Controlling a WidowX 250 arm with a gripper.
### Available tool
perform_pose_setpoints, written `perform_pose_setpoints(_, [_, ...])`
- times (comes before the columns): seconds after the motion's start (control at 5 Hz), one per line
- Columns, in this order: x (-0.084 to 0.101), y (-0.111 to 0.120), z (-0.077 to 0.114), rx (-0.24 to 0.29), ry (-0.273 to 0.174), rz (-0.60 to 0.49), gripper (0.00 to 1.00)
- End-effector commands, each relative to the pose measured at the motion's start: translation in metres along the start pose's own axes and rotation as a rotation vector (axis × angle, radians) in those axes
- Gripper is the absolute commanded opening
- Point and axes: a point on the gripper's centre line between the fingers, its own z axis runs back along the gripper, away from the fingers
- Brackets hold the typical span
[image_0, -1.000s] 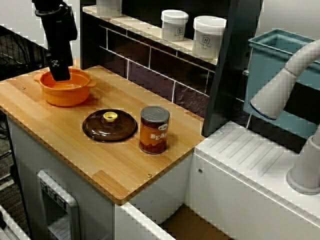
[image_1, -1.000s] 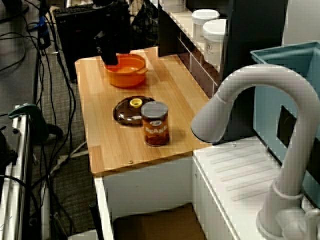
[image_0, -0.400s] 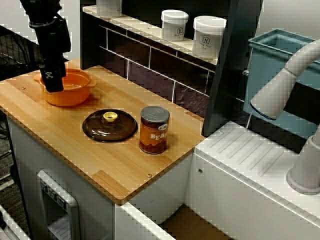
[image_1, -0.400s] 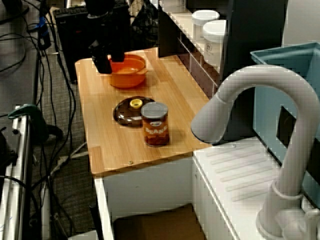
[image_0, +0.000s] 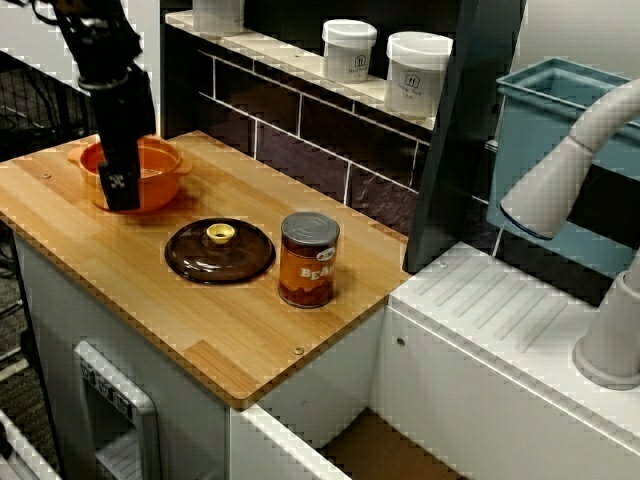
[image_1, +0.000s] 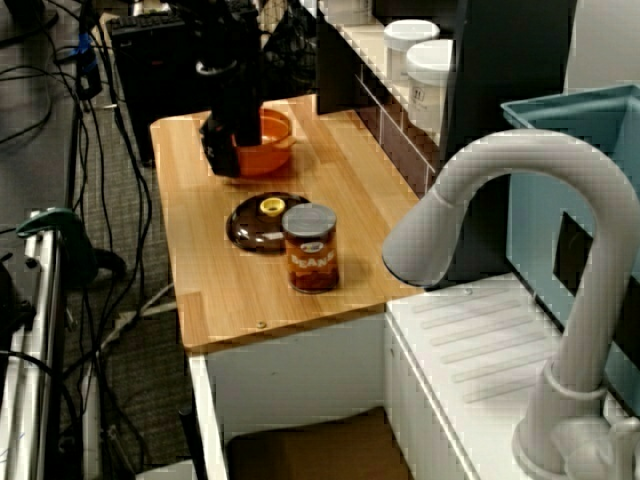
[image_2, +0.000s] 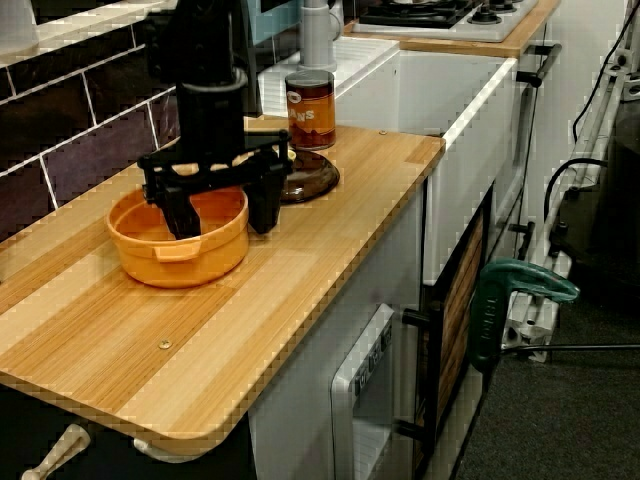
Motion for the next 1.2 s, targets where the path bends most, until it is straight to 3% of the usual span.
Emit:
perform_pose_setpoints(0.0, [0.0,0.001,0.005,0.017,0.013,-0.011,0.0])
perform_pose_setpoints(0.6, [0.011,0.009,0.044,-0.06,0.022,0.034,0.0])
perform_pose_setpoints(0.8, [0.017,0.009,0.063,-0.079,0.002,0.046,0.0])
perform_pose_setpoints(1.0, [0.022,0.008,0.082,-0.066,-0.022,0.067,0.0])
